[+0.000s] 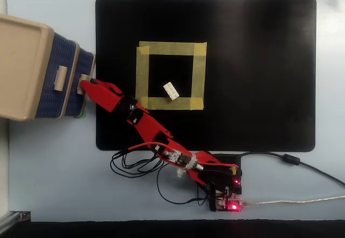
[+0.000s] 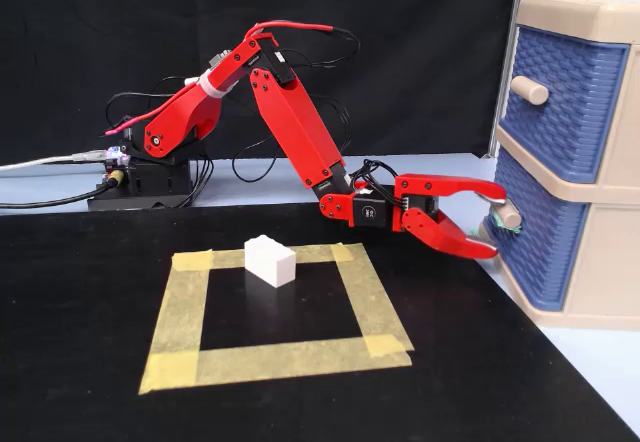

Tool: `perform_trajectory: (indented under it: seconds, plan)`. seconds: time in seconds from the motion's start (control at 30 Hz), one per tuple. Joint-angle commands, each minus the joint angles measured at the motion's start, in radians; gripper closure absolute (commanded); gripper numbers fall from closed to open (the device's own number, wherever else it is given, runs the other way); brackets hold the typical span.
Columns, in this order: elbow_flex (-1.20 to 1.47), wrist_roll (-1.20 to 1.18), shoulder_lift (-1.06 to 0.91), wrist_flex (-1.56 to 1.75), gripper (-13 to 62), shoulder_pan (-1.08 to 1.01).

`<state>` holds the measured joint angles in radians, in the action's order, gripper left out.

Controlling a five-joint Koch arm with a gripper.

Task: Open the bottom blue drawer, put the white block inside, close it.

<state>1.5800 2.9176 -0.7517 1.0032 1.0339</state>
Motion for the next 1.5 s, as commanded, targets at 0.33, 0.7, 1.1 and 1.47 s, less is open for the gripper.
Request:
perform_trajectory:
  seconds: [0.33, 0.7, 1.1, 1.47]
  plan:
    - [-0.072, 0.008, -0.017, -0.138, 40.2, 0.049]
    - [0.48, 0.02, -0.241, -0.069, 57.5, -0.058]
    - [0.775, 0.008, -0.548, -0.031, 15.7, -0.126]
    - [0.222, -0.704, -1.198, -1.922, 15.9, -0.295]
